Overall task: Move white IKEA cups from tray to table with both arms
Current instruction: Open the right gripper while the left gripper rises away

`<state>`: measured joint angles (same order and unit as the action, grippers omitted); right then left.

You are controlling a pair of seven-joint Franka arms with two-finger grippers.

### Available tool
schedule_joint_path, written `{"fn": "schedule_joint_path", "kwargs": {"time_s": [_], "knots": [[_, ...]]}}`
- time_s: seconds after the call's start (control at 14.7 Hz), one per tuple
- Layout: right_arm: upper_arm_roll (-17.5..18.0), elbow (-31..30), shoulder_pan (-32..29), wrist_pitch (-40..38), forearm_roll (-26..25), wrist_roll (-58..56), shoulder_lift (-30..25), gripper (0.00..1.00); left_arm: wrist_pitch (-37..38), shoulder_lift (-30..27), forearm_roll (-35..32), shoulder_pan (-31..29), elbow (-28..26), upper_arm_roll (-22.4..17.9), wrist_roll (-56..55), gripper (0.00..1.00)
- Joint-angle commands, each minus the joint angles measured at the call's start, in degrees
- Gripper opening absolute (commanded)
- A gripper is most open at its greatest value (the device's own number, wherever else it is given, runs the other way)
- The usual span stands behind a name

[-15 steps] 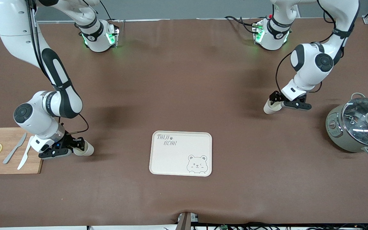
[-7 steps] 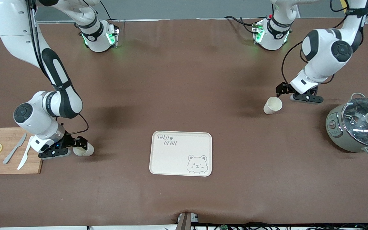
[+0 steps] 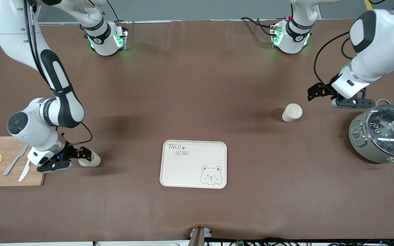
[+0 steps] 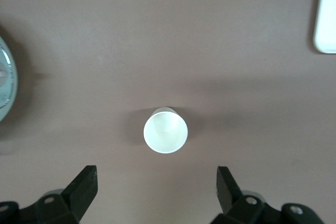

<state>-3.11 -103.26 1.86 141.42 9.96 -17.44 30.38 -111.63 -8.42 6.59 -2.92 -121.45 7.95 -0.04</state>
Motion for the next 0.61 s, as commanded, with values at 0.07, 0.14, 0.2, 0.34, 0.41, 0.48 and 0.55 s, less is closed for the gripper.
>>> {"fn": "schedule_joint_path", "kwargs": {"time_s": [0.07,0.14,0.2,0.34,0.41,0.48,0.55], "knots": [[0.30,10.42,-1.68,-16.13,0.94,-0.58,-1.55,1.00,9.74,0.77,0.35,0.63,9.90,-0.39,-1.88,1.00],[0.21,13.32,-1.86,-20.09,0.50,-0.14,-1.55,1.00,11.68,0.77,0.26,1.33,12.27,-1.17,-3.03,1.00],[0.13,16.13,-1.86,-24.05,0.23,0.82,-1.55,1.00,13.87,0.77,-0.17,3.43,14.82,-3.27,-3.56,1.00],[-0.57,21.50,-1.43,-31.61,-1.52,4.41,-1.55,1.00,17.92,1.21,-0.27,7.39,20.27,-8.37,-3.57,1.00],[-0.58,23.96,-1.25,-34.78,-3.09,6.26,-1.55,1.00,18.98,1.39,-0.27,7.58,22.12,-9.00,-3.04,1.00],[-0.32,26.16,-1.16,-37.68,-4.59,7.67,-2.07,1.00,19.17,1.39,-0.27,7.58,23.18,-9.26,-2.69,1.00],[-0.40,27.75,-0.81,-40.32,-5.39,8.64,-3.29,1.00,19.17,1.39,-0.27,7.58,24.50,-9.18,-2.43,1.00]]}}
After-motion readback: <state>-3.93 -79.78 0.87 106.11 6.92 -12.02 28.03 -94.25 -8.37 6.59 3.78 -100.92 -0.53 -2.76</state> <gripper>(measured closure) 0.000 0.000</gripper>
